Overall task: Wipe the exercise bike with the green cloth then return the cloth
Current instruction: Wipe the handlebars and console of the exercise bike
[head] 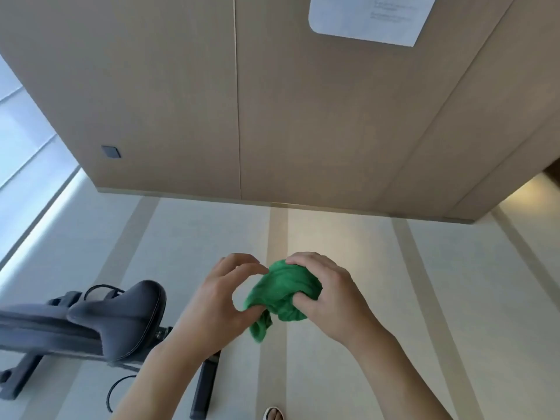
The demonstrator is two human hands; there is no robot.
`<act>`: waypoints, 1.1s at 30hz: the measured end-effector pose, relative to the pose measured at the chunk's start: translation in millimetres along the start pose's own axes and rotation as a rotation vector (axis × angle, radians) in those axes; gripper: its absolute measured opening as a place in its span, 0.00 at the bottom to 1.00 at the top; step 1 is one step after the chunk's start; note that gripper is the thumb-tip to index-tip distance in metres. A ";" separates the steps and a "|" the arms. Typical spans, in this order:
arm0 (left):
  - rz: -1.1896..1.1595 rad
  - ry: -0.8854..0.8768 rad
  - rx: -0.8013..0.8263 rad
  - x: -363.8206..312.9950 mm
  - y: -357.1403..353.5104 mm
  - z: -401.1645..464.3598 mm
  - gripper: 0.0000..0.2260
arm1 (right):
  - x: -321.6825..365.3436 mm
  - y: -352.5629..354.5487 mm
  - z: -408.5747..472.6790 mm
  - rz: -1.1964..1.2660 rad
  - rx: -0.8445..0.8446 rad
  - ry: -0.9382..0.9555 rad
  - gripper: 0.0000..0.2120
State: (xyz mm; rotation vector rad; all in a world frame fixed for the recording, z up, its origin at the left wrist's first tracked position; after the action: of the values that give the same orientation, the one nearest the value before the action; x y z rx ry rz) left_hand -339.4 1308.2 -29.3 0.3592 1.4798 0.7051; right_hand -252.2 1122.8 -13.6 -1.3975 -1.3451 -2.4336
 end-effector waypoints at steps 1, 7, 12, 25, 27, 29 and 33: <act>0.012 -0.007 -0.002 -4.6 -6.4 8.6 0.22 | -6.9 7.4 3.1 0.001 -0.002 0.008 0.26; 0.089 -0.029 -0.070 -19.0 -19.7 56.4 0.15 | -44.8 40.9 22.2 0.007 -0.046 0.027 0.27; 0.079 -0.059 -0.111 -22.0 -18.9 99.0 0.11 | -64.6 48.3 50.5 0.035 -0.054 0.031 0.26; -0.001 -0.076 -0.199 55.3 40.4 255.8 0.15 | -105.1 21.7 223.7 -0.090 0.119 0.023 0.29; -0.016 -0.083 -0.228 69.2 65.6 283.4 0.14 | -105.1 22.5 263.3 -0.086 0.098 0.017 0.27; -0.031 -0.115 -0.251 76.7 88.7 307.5 0.12 | -105.1 22.6 303.5 -0.067 0.060 0.003 0.25; -0.047 -0.167 -0.298 94.9 121.9 346.6 0.08 | -106.1 10.5 372.9 -0.042 0.007 -0.008 0.18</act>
State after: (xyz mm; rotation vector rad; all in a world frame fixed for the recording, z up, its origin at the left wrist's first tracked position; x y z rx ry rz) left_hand -31.8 1527.9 3.5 0.1502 1.2003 0.8248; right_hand 72.5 1334.4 0.7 -1.3932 -1.3984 -2.4490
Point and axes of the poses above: each hand's wrist, its own z-axis towards the middle knuckle, its own y-axis out of the back of the hand, x = y × z, the point moved 6 cm from there along z, towards the middle knuckle, and after that the axes turned 10 degrees about y, right-handed, at the moved point
